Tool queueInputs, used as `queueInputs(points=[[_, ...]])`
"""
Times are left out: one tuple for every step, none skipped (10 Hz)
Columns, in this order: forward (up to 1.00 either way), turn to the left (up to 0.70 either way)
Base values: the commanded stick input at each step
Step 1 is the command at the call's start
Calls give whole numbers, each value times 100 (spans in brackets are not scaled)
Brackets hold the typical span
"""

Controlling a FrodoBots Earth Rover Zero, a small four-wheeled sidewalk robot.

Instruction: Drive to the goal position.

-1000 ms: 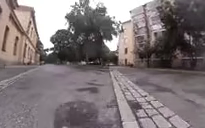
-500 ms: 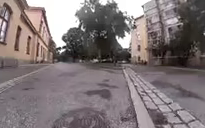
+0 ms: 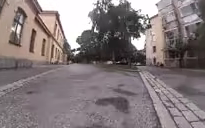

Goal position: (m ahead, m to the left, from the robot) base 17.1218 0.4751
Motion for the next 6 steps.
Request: queueInputs(points=[[70,28],[70,20],[70,0],[70,0],[70,0],[70,0]])
